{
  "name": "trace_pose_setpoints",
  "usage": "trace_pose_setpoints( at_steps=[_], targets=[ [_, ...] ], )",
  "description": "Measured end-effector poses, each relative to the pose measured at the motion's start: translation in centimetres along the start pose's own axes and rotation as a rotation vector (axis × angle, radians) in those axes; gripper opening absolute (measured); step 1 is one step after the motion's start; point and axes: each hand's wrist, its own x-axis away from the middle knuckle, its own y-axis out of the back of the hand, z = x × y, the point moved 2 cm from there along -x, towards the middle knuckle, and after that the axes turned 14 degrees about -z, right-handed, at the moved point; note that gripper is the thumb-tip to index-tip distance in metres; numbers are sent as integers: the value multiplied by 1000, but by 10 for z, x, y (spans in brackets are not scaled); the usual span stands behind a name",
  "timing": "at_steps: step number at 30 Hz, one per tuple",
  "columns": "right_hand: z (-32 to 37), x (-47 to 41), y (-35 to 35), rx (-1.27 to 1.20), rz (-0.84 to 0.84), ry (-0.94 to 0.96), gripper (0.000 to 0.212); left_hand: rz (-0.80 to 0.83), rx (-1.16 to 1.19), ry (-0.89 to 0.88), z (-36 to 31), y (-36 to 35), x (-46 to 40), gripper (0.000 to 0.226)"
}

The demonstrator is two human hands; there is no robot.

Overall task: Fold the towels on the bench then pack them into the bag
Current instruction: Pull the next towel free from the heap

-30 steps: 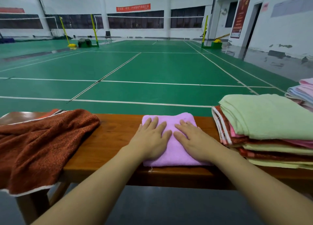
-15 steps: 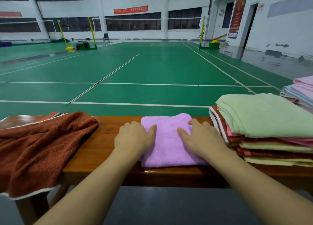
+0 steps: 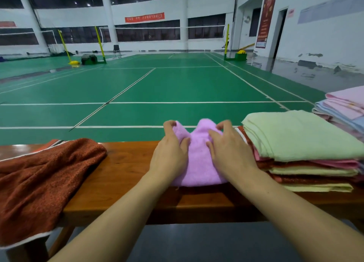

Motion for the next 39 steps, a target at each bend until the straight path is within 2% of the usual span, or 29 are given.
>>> trace_pose_setpoints(
  at_steps=[3, 6, 8, 11, 14, 16, 17, 19, 21, 23, 25, 27, 29, 34, 39],
  targets=[
    [-29, -29, 41, 32, -176, -8, 33, -45, 170, -23, -39, -14, -24, 50],
    [-76, -50, 81, 95, -215, -33, 38, 47, 239, -36, -90, -44, -40, 57],
    [-116, -58, 101, 136, -171, -96, 40, 148, 244, -61, -122, -71, -42, 52],
    [-174, -52, 108, 199, 5, -269, 42, 304, 178, -50, -154, -115, -35, 42],
    [-210, -34, 90, 258, 147, -374, 77, 395, -36, -31, -163, -142, -22, 45],
    [-225, -26, 73, 276, 180, -358, 97, 326, -161, -99, -166, -142, -14, 49],
    [-226, -25, 70, 274, 195, -353, 95, 256, -179, -171, -169, -138, -12, 49],
    [-220, -30, 76, 266, 163, -315, 71, 154, -160, -343, -175, -136, -14, 50],
    [-211, -39, 83, 197, 47, -299, 45, 173, -150, -443, -180, -142, -17, 56],
    [-198, -42, 85, 49, 31, -263, 35, 264, -174, -447, -177, -156, -17, 64],
    [-188, -37, 76, -49, 179, -192, 39, 299, -212, -471, -170, -165, -10, 81],
    [-190, -26, 65, -85, 268, -171, 45, 307, -228, -494, -165, -170, -2, 77],
    [-196, -21, 62, -119, 240, -207, 47, 302, -213, -511, -166, -172, 0, 73],
    [-195, -24, 63, -66, 279, -228, 49, 368, -50, -353, -167, -162, -5, 49],
    [-181, -27, 84, -10, 199, -245, 50, 343, 59, -265, -149, -141, -14, 54]
  ],
)
